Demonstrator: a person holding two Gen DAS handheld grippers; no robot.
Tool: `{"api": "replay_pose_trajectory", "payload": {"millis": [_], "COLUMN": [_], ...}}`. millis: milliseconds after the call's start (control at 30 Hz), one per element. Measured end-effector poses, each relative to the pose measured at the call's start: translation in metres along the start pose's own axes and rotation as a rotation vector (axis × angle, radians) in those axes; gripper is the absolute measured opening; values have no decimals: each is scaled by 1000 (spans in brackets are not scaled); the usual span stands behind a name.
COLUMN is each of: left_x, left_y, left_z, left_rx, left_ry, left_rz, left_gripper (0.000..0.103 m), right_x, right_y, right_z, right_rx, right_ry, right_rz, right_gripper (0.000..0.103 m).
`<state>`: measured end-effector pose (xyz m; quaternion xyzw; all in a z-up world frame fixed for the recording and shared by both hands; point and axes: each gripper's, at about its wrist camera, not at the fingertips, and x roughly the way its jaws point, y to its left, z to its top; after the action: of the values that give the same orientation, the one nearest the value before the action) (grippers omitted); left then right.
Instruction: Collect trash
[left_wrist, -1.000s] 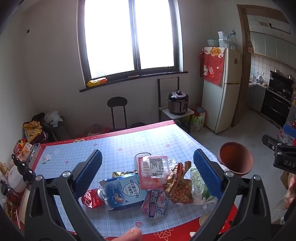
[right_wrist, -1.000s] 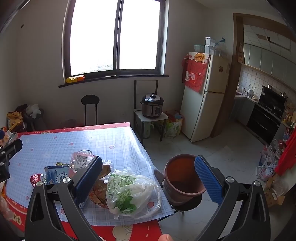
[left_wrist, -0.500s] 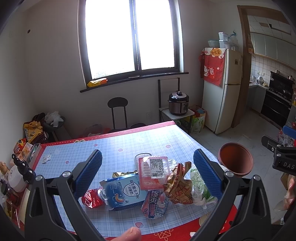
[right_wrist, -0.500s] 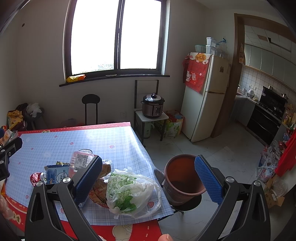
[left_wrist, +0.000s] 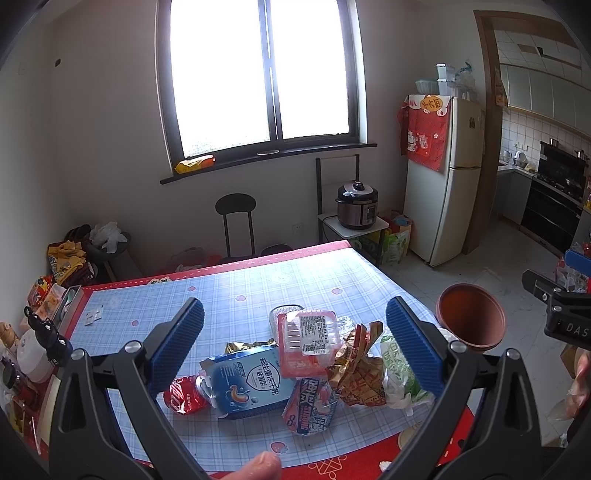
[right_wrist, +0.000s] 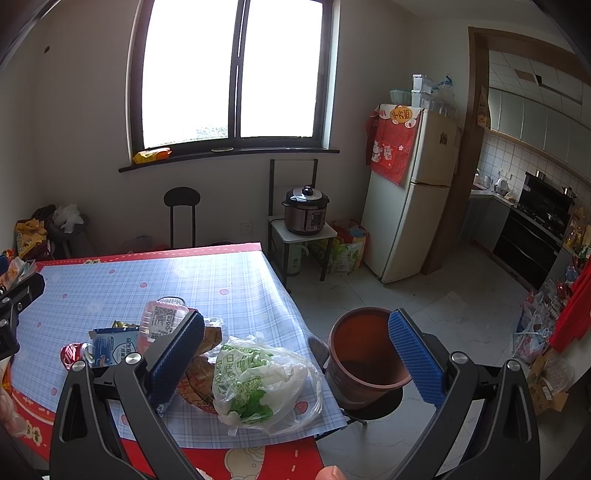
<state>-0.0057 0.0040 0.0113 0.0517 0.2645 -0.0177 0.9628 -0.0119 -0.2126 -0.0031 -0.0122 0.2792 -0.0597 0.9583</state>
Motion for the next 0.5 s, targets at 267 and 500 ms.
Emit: {"api": "replay_pose_trajectory", "payload": {"millis": [267,500], "left_x": [0,1], "left_y": [0,0], "left_z": [0,-2], "left_rx": [1,1], "left_ry": [-1,1], "left_rz": [0,1], "left_gripper": [97,97], "right_x": [0,1], "right_y": [0,0], "right_z": [0,-1], "right_rx": [0,-2], "right_ry": [-1,1], "right_rz": [0,2], "right_gripper": [98,98]}}
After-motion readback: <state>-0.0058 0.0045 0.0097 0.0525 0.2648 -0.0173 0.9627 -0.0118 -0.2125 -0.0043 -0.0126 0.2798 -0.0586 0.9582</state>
